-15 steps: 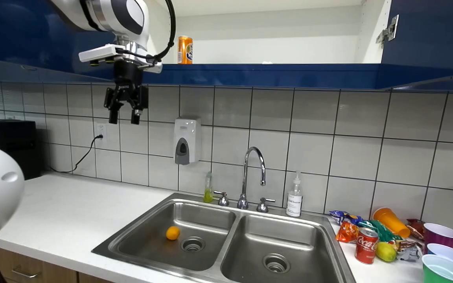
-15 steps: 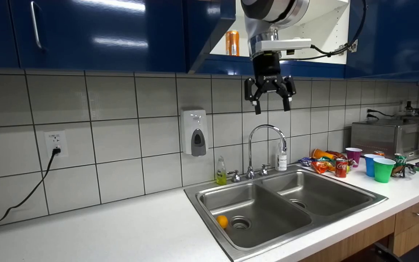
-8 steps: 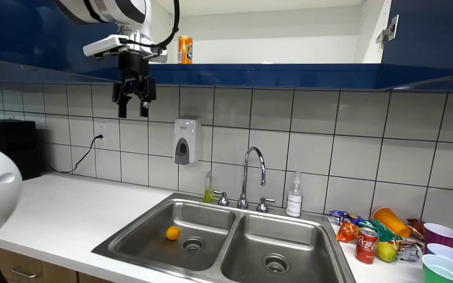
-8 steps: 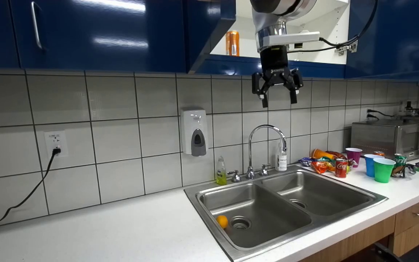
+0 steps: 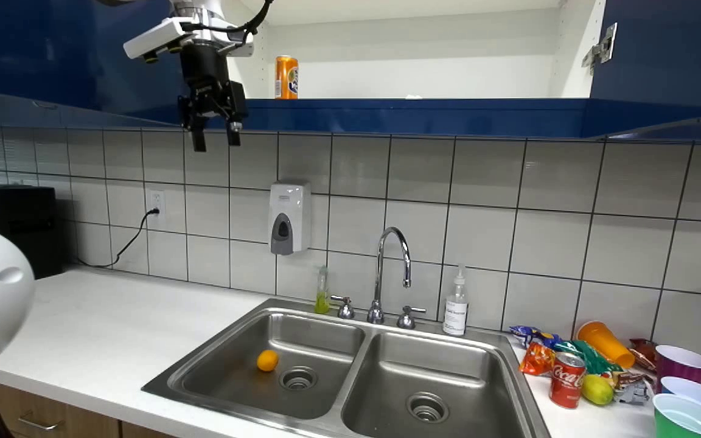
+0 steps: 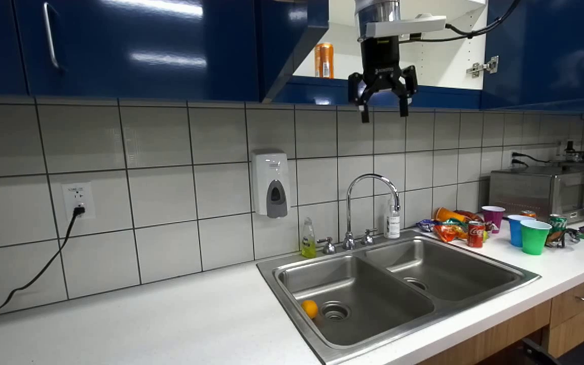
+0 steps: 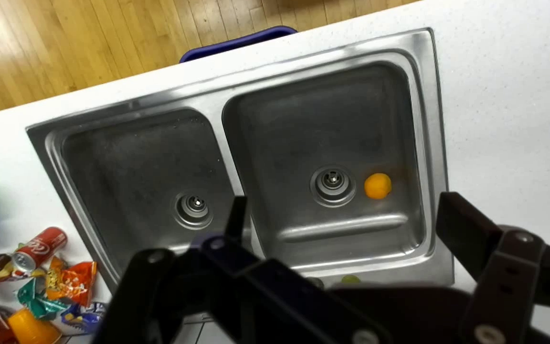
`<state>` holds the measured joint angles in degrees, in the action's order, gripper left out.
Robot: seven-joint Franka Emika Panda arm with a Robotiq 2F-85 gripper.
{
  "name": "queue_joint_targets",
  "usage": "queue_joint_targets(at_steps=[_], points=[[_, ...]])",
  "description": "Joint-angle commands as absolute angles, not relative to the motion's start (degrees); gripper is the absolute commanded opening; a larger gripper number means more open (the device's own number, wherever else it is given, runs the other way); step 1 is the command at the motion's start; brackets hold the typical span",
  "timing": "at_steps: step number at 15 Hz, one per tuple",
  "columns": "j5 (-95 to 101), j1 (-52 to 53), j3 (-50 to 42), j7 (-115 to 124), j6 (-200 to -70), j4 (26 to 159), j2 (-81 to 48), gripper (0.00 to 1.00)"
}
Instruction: Put the orange can in the sink on the left.
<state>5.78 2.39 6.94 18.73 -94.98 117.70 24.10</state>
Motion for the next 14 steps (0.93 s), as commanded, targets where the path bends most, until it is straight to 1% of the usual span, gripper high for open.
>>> queue_joint_targets(at_steps=[1,14], points=[[7.79,1.53,8.26,20.59,-95.70,114.93,24.71,1.00],[12.99,0.89,9.51,22.85,-97.79,103.43,23.78,1.00]])
